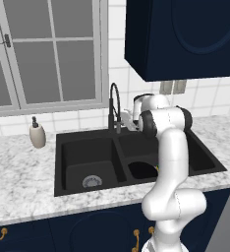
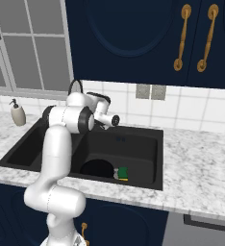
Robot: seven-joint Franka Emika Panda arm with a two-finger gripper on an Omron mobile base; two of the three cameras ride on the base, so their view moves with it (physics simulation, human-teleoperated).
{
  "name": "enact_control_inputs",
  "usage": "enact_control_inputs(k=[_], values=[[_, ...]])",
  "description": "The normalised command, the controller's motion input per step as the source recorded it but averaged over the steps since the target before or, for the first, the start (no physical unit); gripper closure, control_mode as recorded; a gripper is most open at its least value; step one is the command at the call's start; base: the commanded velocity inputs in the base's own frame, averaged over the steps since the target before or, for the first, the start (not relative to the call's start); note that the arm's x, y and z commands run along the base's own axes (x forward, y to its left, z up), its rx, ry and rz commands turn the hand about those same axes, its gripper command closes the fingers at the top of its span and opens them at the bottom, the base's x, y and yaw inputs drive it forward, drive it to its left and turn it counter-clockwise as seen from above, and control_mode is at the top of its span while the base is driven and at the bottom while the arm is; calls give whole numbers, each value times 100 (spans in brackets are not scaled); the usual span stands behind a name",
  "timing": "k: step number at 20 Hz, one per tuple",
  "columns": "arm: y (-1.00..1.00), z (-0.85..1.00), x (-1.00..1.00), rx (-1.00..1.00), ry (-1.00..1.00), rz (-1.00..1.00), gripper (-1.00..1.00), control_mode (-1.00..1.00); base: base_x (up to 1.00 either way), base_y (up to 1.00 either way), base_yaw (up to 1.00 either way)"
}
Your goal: Pick the pan and sponge and place them into the sink. Then turn on the water.
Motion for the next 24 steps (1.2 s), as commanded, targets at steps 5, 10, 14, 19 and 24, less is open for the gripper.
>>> enact_control_inputs(k=[5, 10, 14, 19, 24], values=[[0, -15, 6, 0, 0, 0, 100, -100, 0, 0, 0], [0, -11, 0, 2, 0, 0, 100, -100, 0, 0, 0], [-2, -9, 0, 18, 0, -1, 100, -100, 0, 0, 0], [-9, -4, 0, 29, 3, -5, 100, -100, 0, 0, 0], [-15, -7, 18, 23, 27, -19, 100, -100, 0, 0, 0]])
